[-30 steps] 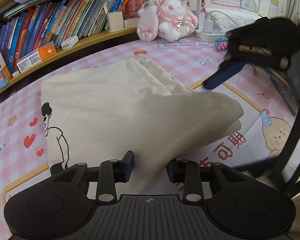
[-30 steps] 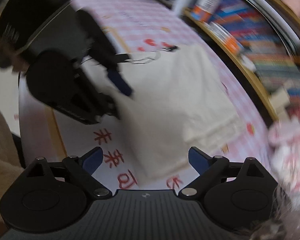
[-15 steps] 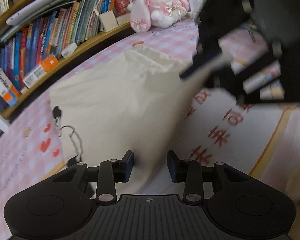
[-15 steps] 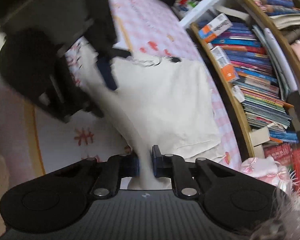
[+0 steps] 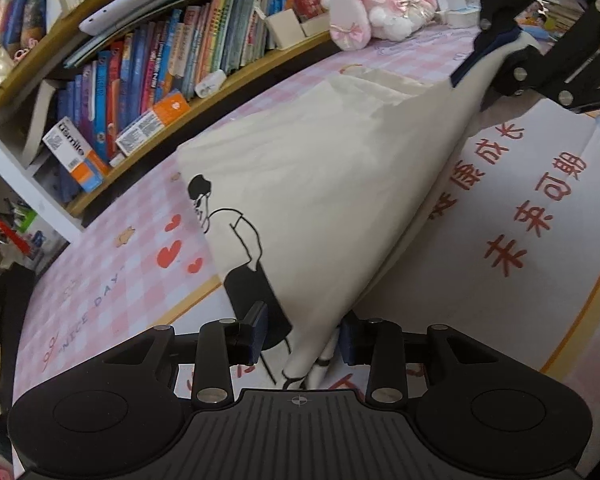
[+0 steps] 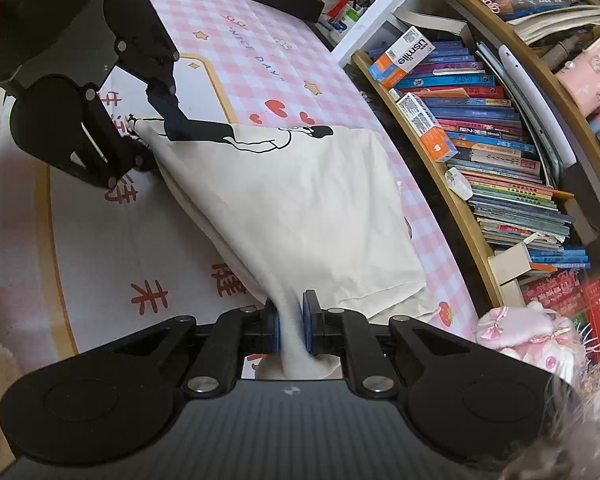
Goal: Fold clothes
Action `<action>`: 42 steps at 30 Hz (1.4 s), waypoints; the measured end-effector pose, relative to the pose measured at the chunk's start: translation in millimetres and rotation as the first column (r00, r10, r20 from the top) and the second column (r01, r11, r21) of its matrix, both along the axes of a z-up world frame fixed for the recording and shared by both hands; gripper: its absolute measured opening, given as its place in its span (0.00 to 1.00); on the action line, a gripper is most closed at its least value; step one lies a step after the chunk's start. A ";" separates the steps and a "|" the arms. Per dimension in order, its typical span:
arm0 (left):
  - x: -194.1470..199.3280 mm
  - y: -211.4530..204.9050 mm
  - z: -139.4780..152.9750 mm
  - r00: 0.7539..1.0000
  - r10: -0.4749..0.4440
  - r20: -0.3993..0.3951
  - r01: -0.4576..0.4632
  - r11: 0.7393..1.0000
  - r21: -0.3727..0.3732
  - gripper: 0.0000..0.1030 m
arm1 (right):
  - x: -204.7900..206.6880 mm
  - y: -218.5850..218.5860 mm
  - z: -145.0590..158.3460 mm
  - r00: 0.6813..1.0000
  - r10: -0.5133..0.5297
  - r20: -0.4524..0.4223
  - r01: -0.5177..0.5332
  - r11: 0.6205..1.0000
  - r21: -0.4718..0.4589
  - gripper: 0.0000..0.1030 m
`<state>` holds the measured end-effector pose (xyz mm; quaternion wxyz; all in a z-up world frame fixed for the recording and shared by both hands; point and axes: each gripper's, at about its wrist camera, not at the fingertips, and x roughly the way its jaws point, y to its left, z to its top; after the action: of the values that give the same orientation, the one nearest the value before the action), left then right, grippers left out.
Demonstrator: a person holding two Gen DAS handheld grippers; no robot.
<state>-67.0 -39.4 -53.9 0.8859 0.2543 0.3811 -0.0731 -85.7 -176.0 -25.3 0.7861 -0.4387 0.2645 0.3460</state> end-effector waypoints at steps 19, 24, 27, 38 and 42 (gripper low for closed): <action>-10.8 5.5 -4.8 0.992 -0.127 -0.001 0.127 0.990 0.054 0.12 | -8.3 -6.5 -30.8 1.000 -0.027 -0.016 0.026 0.998 -0.057 0.15; -15.7 5.9 -4.3 0.987 -0.163 0.014 0.162 0.985 0.065 0.06 | -16.2 1.0 -38.4 0.998 -0.062 0.016 0.063 0.993 -0.095 0.11; -22.6 11.7 2.9 0.984 -0.175 0.039 0.174 0.984 0.043 0.05 | -21.1 6.1 -38.6 0.995 -0.092 0.035 0.096 0.990 -0.104 0.08; -70.6 35.3 25.4 0.957 -0.283 0.063 0.284 0.959 -0.004 0.04 | -61.4 24.1 -10.7 0.978 -0.202 0.051 0.206 0.973 -0.104 0.06; -94.4 40.6 35.2 0.949 -0.313 0.045 0.314 0.949 -0.022 0.04 | -88.7 29.3 -3.5 0.977 -0.210 0.040 0.213 0.971 -0.105 0.06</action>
<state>-161.5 1.2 -18.7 0.8742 0.3002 0.3166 -0.2131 -174.4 -146.7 -28.8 0.7970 -0.4550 0.3169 0.2392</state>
